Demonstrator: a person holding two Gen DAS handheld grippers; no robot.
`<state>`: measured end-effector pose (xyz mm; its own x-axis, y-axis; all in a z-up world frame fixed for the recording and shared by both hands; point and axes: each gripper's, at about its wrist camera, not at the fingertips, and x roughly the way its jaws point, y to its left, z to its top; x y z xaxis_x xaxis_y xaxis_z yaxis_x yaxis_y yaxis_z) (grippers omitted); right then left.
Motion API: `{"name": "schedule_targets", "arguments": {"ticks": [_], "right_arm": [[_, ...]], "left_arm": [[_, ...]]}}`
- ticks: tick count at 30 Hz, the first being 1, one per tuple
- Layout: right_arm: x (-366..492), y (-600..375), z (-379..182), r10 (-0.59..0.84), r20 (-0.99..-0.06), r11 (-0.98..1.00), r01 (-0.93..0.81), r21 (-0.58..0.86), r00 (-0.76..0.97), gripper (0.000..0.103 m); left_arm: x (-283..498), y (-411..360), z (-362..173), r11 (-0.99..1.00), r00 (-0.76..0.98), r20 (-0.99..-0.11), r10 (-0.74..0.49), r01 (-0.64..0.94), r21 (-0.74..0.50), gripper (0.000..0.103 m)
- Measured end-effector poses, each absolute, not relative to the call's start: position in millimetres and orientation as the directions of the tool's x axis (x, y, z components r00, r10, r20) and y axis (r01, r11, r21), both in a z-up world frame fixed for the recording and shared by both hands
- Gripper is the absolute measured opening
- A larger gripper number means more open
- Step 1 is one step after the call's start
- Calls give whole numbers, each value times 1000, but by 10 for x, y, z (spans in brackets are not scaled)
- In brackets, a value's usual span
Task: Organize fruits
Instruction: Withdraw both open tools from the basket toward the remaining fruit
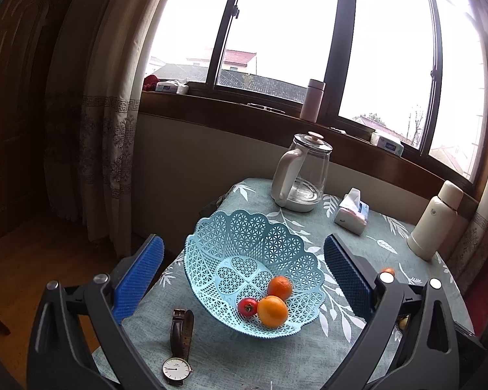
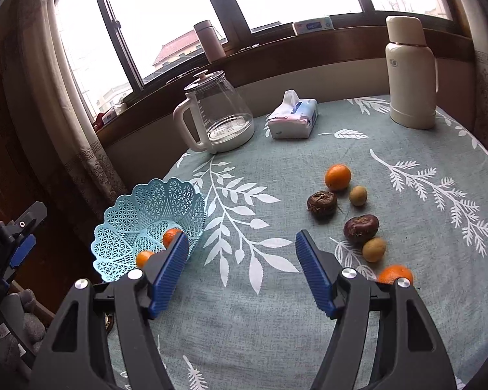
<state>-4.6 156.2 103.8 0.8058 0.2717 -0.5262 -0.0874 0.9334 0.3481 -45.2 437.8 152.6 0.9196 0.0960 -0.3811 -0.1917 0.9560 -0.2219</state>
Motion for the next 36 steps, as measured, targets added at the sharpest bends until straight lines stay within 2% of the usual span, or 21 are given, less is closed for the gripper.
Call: {"name": "schedule_targets", "arguments": {"ticks": [18, 27, 36], "right_arm": [[-209, 704, 942, 146, -525, 916, 86, 392, 838, 68], [-285, 407, 701, 101, -578, 915, 152, 373, 810, 68], [-302, 323, 450, 114, -641, 926, 153, 346, 759, 68]], "left_arm": [[-371, 3881, 1440, 986, 913, -407, 20, -85, -142, 100], [-336, 3591, 1363, 996, 902, -431, -24, -18, -93, 100], [-319, 3496, 1302, 997, 894, -447, -35, -1, -81, 100]]}}
